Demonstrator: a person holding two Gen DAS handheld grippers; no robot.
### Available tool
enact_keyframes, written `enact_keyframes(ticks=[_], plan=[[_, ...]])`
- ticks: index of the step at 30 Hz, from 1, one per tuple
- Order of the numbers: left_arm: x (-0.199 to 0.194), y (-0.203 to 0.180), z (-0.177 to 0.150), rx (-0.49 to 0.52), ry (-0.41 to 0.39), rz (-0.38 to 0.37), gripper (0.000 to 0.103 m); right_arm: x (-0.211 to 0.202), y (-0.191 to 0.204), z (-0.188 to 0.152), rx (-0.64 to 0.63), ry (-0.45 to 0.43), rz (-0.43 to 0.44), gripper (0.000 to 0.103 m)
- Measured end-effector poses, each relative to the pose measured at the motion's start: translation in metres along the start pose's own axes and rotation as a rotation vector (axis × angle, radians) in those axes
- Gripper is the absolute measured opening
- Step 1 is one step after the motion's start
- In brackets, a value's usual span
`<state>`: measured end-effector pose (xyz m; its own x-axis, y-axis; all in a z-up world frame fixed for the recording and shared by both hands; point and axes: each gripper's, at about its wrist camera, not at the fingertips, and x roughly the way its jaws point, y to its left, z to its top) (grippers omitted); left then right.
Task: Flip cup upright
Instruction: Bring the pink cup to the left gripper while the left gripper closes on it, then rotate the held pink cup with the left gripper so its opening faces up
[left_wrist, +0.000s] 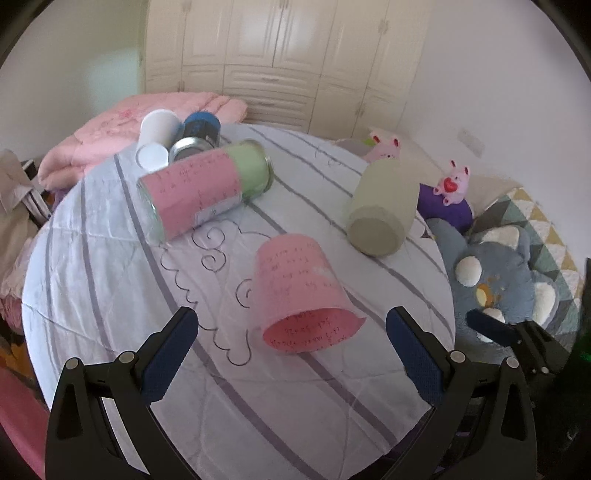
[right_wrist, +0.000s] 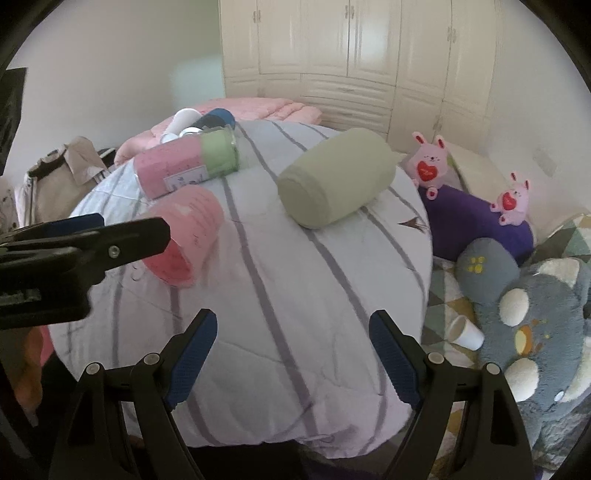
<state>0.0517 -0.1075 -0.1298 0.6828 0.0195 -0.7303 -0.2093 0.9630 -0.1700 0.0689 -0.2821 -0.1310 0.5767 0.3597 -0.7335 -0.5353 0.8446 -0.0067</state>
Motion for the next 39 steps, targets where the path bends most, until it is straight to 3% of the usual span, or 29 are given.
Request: enact_keyframes(ticks=[18,19,23,25,39], plan=[[0.051,-0.004,-0.013,-0.022,0.054,0.101,0.103,0.007,-0.009,-0.008,0.029,-0.004,0.049,0.086],[0.051,-0.004,-0.013,-0.019,0.049,0.102,0.102,0.007,-0.009,-0.007,0.030,-0.005,0.051,0.086],[0.051,-0.006,-0.014,-0.004,0.052,0.101,0.074,0.010,-0.010,-0.007,0.038,0.001,0.058,0.086],[0.052,-0.007,-0.013,0.012,0.060,0.101,0.071,0.010,-0.011,-0.006,0.043,-0.001,0.060,0.086],[0.042,-0.001,-0.012,0.011,0.064,0.051,0.070,0.014,-0.009,-0.004,0.050,0.015,0.067,0.086]])
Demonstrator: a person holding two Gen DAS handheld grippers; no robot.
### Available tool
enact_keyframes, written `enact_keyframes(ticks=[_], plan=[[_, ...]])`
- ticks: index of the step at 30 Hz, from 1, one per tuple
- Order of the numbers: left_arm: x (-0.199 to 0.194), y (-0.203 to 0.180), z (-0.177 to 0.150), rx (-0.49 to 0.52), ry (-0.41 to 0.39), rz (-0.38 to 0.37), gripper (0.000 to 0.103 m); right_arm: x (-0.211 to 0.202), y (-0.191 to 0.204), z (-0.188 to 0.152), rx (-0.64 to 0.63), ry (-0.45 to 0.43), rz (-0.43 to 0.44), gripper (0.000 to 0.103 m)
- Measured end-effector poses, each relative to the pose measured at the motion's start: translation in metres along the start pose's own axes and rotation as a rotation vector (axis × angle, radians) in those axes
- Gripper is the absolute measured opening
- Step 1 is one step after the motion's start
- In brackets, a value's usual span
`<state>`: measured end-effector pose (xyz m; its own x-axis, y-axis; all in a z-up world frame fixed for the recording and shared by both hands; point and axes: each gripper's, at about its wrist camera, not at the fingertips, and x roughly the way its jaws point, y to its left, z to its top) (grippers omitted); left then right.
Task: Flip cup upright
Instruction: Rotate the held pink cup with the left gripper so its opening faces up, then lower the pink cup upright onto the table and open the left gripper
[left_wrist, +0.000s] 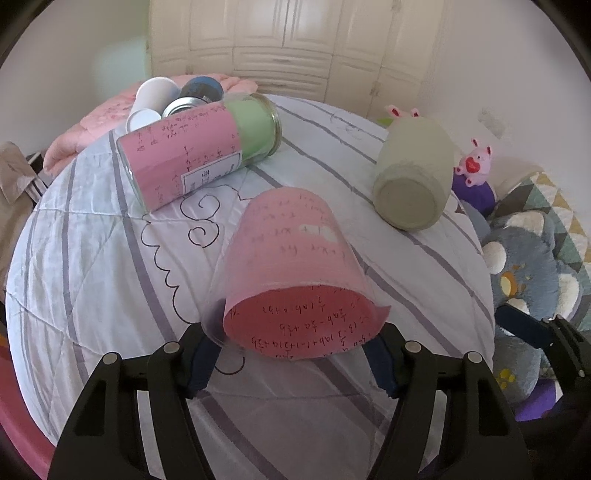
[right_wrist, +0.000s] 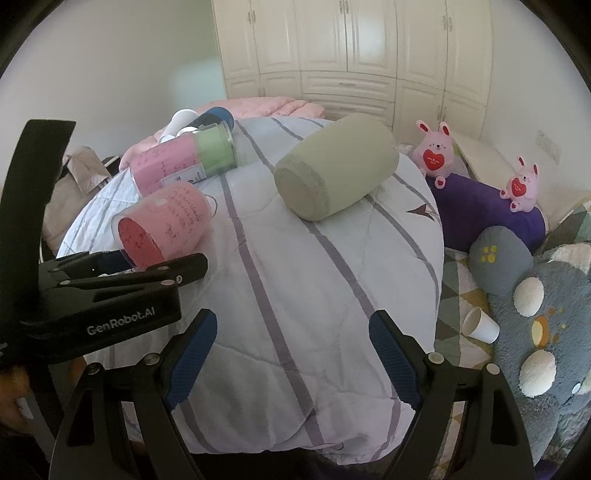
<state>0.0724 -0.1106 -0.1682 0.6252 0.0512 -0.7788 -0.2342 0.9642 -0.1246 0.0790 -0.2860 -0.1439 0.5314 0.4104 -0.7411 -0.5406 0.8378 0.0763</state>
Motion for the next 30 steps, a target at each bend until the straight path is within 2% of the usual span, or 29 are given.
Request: enact_keyframes(ticks=[9,30], plan=[[-0.021,-0.003,0.008,0.037,-0.061,-0.008,0.070,0.002,0.002,0.001,0.004,0.007,0.003,0.086],[-0.009,0.009,0.036,0.005,-0.045,-0.037,0.070,0.009,0.001,0.015,0.030,0.006,0.006,0.086]])
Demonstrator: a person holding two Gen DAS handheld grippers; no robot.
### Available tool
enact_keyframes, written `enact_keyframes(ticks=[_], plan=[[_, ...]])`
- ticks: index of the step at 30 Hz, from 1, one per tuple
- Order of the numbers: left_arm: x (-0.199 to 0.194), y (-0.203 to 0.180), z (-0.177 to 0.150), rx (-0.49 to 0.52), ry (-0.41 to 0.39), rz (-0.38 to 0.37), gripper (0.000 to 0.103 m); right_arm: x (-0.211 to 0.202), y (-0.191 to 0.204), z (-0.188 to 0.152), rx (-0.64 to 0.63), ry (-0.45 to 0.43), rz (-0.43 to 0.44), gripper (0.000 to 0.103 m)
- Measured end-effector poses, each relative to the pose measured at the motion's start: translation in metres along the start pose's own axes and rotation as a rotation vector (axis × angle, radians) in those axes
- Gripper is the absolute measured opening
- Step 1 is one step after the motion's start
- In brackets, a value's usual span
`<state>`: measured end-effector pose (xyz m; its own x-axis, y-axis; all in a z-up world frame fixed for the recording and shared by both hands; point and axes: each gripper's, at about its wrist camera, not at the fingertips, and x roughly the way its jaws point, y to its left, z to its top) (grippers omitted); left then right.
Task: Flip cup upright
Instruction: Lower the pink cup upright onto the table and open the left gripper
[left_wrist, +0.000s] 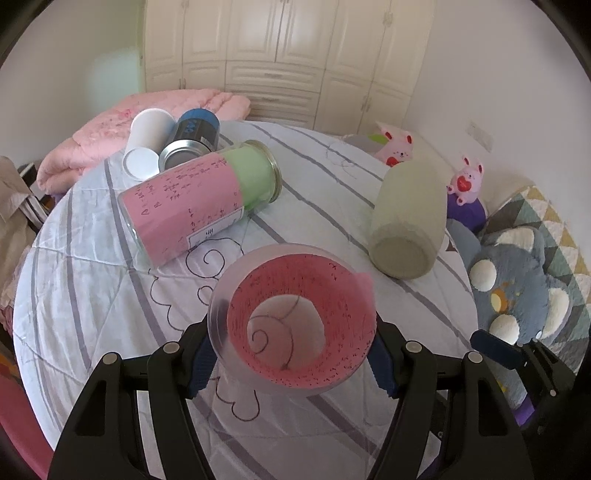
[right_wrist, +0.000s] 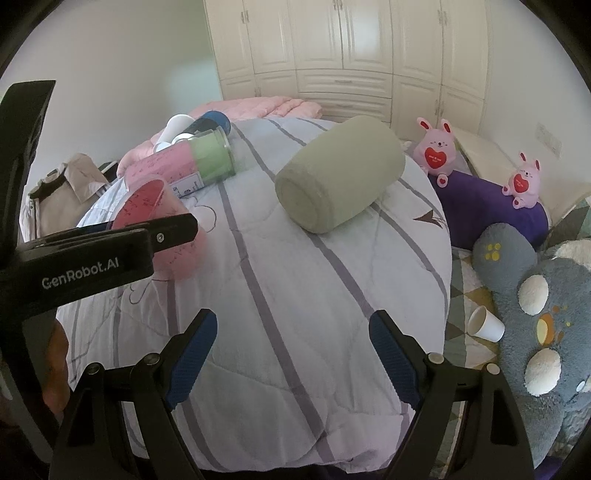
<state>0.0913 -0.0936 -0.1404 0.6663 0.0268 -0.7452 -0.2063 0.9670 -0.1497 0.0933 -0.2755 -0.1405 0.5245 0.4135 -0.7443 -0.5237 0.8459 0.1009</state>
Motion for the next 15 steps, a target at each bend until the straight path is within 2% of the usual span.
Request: enact_keyframes(ticks=[7,15], plan=[[0.008,0.003,0.008,-0.008,0.023,-0.003,0.072,0.005,0.000,0.006,0.003,0.009,0.006,0.086],[0.012,0.008,0.011,-0.028,0.058,-0.003,0.086,0.005,0.002,0.009,0.004,0.007,0.003,0.086]])
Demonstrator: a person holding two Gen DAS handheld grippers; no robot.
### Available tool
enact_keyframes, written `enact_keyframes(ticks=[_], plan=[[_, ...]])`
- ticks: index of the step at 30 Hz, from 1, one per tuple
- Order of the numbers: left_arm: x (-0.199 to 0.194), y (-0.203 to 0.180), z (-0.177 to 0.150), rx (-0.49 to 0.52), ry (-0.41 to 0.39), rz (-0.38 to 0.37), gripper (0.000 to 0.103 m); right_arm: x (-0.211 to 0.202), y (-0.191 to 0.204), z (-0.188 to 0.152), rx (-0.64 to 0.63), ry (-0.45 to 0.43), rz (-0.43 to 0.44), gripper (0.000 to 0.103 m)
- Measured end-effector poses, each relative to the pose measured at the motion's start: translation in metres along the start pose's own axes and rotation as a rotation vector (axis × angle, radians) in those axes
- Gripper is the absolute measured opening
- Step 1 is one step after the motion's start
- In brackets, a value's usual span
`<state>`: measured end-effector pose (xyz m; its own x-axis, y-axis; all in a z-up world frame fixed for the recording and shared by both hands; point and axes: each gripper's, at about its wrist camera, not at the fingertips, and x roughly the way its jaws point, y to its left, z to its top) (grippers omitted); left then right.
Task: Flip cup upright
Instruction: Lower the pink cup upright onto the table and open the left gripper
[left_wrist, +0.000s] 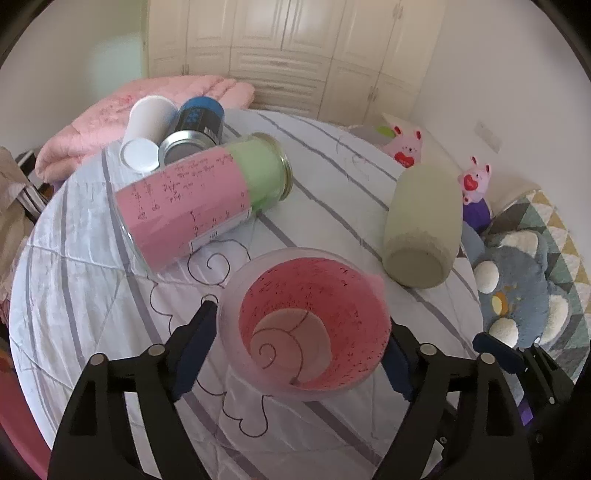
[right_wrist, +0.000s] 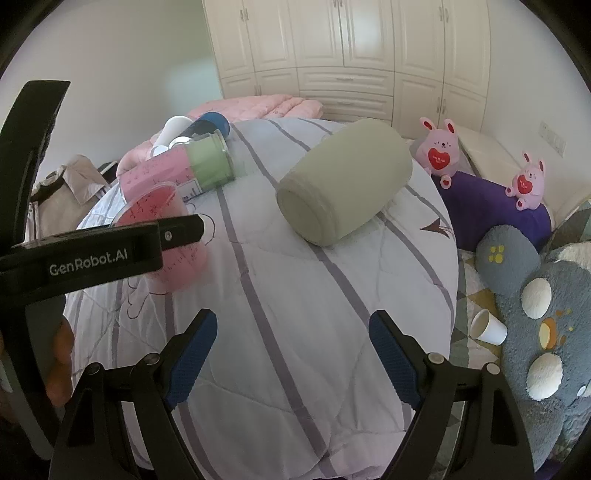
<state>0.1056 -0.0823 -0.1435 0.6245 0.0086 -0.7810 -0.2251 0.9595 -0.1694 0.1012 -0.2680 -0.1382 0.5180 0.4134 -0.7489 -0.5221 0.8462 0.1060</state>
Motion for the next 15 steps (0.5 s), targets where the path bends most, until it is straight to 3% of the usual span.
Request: enact_keyframes(ticks=[8,15], plan=[[-0.013,0.000,-0.003,0.018,-0.018,0.001,0.100,-0.003,0.006,0.002,-0.008,-0.008,-0.009,0.086],[-0.036,0.009,-0.009,0.040,-0.034,-0.001,0.102,-0.019,0.015,0.005,-0.005,-0.039,-0.028,0.086]])
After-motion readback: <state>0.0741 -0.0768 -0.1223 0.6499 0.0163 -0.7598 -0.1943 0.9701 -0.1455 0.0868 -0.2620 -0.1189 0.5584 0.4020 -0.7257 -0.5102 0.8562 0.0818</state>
